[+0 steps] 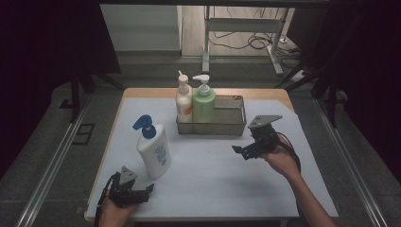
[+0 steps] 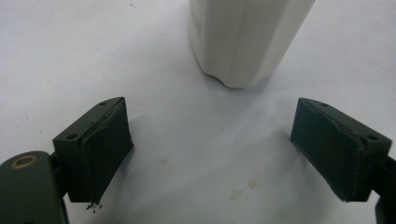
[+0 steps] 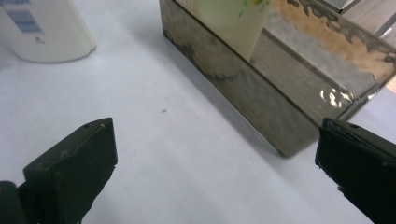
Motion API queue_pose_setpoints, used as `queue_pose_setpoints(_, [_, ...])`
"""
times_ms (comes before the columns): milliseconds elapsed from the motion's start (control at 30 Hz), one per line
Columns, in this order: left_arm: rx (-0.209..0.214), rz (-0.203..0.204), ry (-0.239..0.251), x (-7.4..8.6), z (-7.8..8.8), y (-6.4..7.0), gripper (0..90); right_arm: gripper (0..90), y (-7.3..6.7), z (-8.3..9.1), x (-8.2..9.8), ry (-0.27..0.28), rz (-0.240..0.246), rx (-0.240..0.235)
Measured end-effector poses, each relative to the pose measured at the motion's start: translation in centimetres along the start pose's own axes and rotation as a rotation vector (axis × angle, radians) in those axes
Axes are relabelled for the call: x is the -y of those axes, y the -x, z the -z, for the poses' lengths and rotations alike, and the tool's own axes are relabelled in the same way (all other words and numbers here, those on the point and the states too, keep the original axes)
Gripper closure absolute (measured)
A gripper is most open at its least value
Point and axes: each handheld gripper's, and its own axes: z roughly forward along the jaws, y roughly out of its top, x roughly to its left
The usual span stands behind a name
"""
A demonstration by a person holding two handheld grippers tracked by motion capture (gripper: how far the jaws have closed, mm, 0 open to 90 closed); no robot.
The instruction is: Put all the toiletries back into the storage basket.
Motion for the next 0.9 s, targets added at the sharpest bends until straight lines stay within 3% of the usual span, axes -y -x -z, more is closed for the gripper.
queue_pose_setpoints(433, [0.001,-0.001,-0.004,-0.1,0.0,0.0,11.7,0.0,-0.7,1.8,4.3,0.012,-0.043,0.019])
queue_pose_setpoints(900, [-0.001,0.001,-0.007,-0.1,0.0,0.0,11.9,0.0,-1.5,1.9,9.3,-0.001,-0.098,0.05])
